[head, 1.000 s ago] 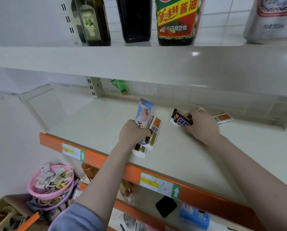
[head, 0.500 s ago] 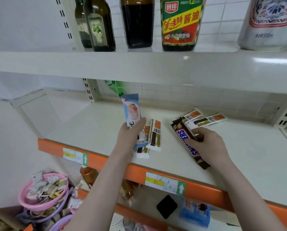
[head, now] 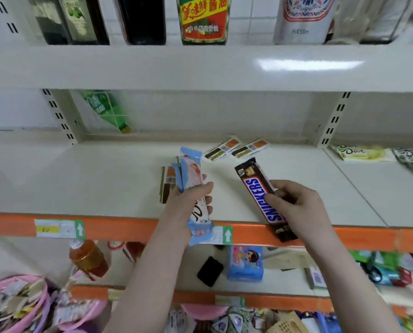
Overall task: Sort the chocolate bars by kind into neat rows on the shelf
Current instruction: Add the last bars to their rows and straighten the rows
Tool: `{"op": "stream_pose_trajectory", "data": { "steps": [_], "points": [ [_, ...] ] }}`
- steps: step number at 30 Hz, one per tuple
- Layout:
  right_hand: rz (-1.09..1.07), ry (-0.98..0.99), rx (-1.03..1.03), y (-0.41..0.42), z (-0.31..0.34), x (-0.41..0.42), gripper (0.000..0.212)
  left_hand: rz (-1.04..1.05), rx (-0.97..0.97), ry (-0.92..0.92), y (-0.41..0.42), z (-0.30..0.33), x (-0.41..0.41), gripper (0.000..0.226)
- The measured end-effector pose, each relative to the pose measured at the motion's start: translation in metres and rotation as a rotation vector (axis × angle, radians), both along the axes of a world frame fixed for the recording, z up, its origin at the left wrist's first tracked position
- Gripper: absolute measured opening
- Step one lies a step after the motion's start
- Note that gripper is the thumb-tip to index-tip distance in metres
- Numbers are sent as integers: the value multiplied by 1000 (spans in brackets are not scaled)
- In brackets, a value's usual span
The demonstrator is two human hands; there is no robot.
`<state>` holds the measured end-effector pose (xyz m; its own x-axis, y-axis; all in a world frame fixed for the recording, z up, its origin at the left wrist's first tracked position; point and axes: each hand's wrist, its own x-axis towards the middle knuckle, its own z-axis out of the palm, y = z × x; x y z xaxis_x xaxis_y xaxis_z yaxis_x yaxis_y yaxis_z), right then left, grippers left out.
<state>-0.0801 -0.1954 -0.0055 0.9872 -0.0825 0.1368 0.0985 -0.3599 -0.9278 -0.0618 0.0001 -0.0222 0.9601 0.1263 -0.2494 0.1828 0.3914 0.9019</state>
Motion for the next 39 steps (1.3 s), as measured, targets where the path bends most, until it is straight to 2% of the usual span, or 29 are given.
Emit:
{"op": "stream_pose_trajectory", "data": {
  "steps": [4, 8, 12, 17, 20, 23, 27, 30, 33, 36, 39],
  "points": [
    [-49, -42, 16, -37, -1, -16, 20, -65, -1, 32, -41, 3, -7, 8],
    [-84, -102, 9, -86, -5, -30, 21, -125, 58, 42, -93, 14, -17, 18],
    [-125, -276, -247, -154, -6, -38, 21, -194, 68, 19, -167, 19, -21, 23],
    [-92, -568, -488, -278, -5, -47, 17, -255, 114, 26, -296, 22, -33, 32],
    [-79, -668, -598, -349, -5, -54, 12, -337, 76, 85, -370, 30, -48, 18],
    [-78, -723, -595, -403, -11, -61, 15, -356, 184, 103, -419, 34, -56, 14],
    [-111, -707, -524, -451, -20, -57, 18, -396, 225, 56, -458, 33, -47, 36],
    [-102, -585, -434, -473, -20, -54, 40, -398, 211, -8, -476, 33, -40, 19],
    [-22, -416, -350, -488, -18, -55, 60, -405, 187, -53, -486, 30, -31, 14],
    [2, -262, -301, -502, -17, -49, 59, -420, 136, -59, -493, 26, -19, 15],
    [33, -225, -327, -513, -12, -40, 54, -438, 87, -42, -503, 25, -7, 15]
  ]
}}
